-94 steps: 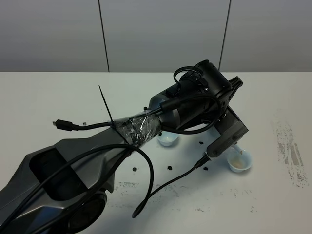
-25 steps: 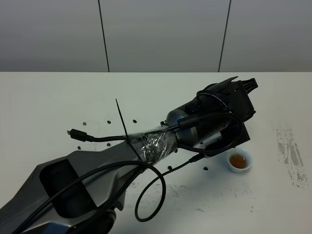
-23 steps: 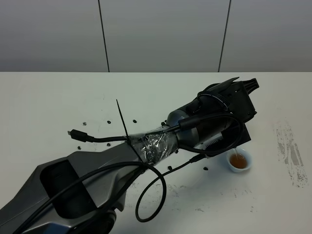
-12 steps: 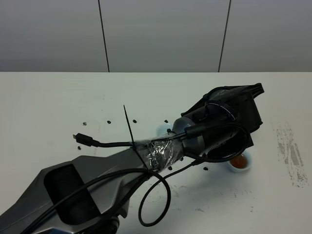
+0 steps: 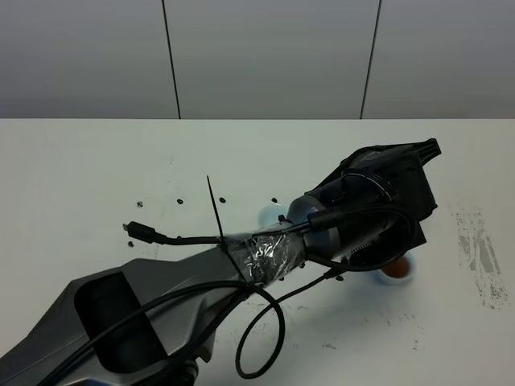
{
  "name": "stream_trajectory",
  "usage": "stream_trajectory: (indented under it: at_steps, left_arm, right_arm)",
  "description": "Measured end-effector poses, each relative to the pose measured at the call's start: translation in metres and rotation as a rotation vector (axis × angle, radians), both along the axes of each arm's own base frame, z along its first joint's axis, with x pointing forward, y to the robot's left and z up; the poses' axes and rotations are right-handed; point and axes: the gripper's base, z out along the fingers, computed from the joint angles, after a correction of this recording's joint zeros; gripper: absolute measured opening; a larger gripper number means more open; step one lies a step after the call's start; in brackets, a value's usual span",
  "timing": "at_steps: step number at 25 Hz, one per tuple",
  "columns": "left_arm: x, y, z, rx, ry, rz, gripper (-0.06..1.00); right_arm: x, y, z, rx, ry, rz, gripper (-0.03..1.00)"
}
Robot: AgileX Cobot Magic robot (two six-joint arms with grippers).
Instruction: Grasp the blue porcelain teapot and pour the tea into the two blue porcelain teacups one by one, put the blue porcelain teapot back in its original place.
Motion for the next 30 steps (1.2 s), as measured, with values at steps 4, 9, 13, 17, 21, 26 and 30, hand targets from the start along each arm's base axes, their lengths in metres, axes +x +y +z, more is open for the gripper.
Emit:
stream_trajectory:
  at_steps: [4, 9, 13, 17, 21, 26, 30]
  left_arm:
    - [0.003, 0.006, -0.002, -0.011, 0.041, 0.032, 0.08]
    - [0.010, 0.016, 0.001, -0.056, 0.098, 0.096, 0.08]
    - [0.016, 0.022, 0.002, -0.104, 0.135, 0.136, 0.08]
    - [0.018, 0.027, -0.001, -0.136, 0.198, 0.168, 0.08]
    - [0.020, 0.030, -0.003, -0.172, 0.248, 0.187, 0.08]
    - [0.023, 0.036, 0.009, -0.252, 0.289, 0.234, 0.08]
    - [0.022, 0.045, 0.032, -0.402, 0.385, 0.326, 0.08]
  right_arm:
    - [0.000, 0.000, 0.000, 0.000, 0.000, 0.000, 0.24]
    - [0.000, 0.000, 0.000, 0.000, 0.000, 0.000, 0.24]
    - [0.000, 0.000, 0.000, 0.001, 0.000, 0.000, 0.24]
    - [0.000, 0.000, 0.000, 0.001, 0.000, 0.000, 0.24]
    - [0.000, 0.000, 0.000, 0.000, 0.000, 0.000, 0.24]
    - [0.000, 0.000, 0.000, 0.000, 0.000, 0.000, 0.24]
    - [0.000, 0.000, 0.000, 0.000, 0.000, 0.000, 0.24]
